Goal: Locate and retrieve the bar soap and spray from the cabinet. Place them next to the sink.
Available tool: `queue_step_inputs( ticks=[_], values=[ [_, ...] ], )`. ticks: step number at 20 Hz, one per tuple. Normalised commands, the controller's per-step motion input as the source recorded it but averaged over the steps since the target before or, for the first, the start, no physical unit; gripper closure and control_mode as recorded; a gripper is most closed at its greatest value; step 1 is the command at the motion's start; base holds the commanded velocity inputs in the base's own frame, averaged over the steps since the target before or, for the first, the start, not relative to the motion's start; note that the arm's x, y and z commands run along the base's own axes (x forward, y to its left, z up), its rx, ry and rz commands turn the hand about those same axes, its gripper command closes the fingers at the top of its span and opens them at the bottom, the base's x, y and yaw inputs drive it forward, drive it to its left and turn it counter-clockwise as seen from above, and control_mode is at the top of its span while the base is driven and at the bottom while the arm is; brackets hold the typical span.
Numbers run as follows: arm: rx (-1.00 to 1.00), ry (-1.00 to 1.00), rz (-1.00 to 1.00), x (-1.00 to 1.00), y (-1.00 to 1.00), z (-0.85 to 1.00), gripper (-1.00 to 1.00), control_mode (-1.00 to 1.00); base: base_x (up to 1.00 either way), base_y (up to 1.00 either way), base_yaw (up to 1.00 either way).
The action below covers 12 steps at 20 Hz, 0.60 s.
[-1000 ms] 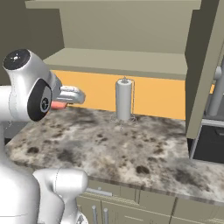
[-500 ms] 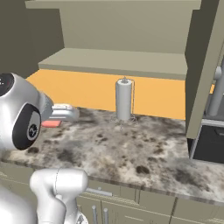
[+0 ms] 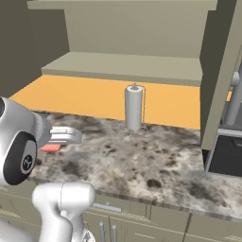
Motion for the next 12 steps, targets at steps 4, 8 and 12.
queue_step_inputs(
  ticks=[4, 8, 12],
  values=[
    [0.00, 0.00, 0.00, 0.00, 0.00, 0.00, 1.00, -1.00, 0.00, 0.00, 0.00],
    [0.00, 0.00, 0.00, 0.00, 0.00, 0.00, 1.00, 1.00, -0.09, -0.03, -0.01],
    [0.00, 0.00, 0.00, 0.00, 0.00, 0.00, 1.00, 1.00, -0.55, -0.09, -0.03]
  ],
)
